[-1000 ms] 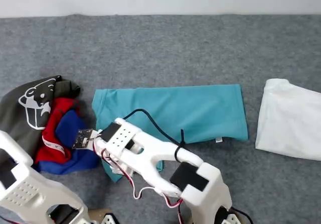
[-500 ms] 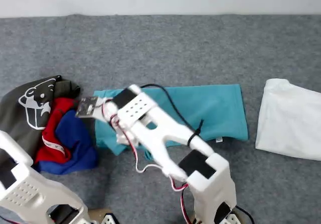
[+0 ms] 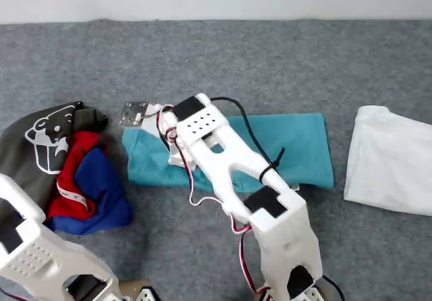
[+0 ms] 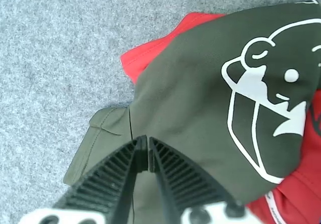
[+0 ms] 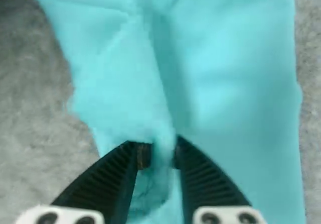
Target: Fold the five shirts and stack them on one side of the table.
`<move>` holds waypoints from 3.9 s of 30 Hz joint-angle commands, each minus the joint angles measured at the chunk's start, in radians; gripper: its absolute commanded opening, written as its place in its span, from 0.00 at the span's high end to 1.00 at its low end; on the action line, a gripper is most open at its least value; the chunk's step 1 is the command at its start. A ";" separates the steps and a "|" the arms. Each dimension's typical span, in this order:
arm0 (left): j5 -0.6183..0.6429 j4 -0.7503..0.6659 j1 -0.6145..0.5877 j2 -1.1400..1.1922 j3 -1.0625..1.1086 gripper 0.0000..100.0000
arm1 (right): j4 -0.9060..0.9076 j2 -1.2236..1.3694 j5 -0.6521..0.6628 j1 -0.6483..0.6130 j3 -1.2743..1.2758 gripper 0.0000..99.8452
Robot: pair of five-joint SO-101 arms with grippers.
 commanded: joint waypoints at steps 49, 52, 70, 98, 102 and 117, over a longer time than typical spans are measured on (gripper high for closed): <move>-0.003 0.015 0.006 -0.066 -0.053 0.98 | 0.420 0.044 -0.170 0.148 -0.322 0.99; -0.003 0.029 0.006 -0.071 -0.073 0.98 | 0.420 -0.025 -0.256 0.211 -0.322 0.99; -0.038 0.029 0.061 -0.396 0.188 0.98 | 0.417 -0.180 -0.365 0.671 0.023 0.99; -0.094 0.029 0.064 -0.439 0.231 0.98 | 0.383 -0.068 -0.083 0.920 0.015 0.98; -0.094 0.029 0.064 -0.439 0.231 0.98 | 0.354 -0.136 -0.129 0.895 -0.011 0.89; -0.094 0.029 0.066 -0.437 0.232 0.98 | 0.110 0.067 -0.425 0.762 -0.011 0.77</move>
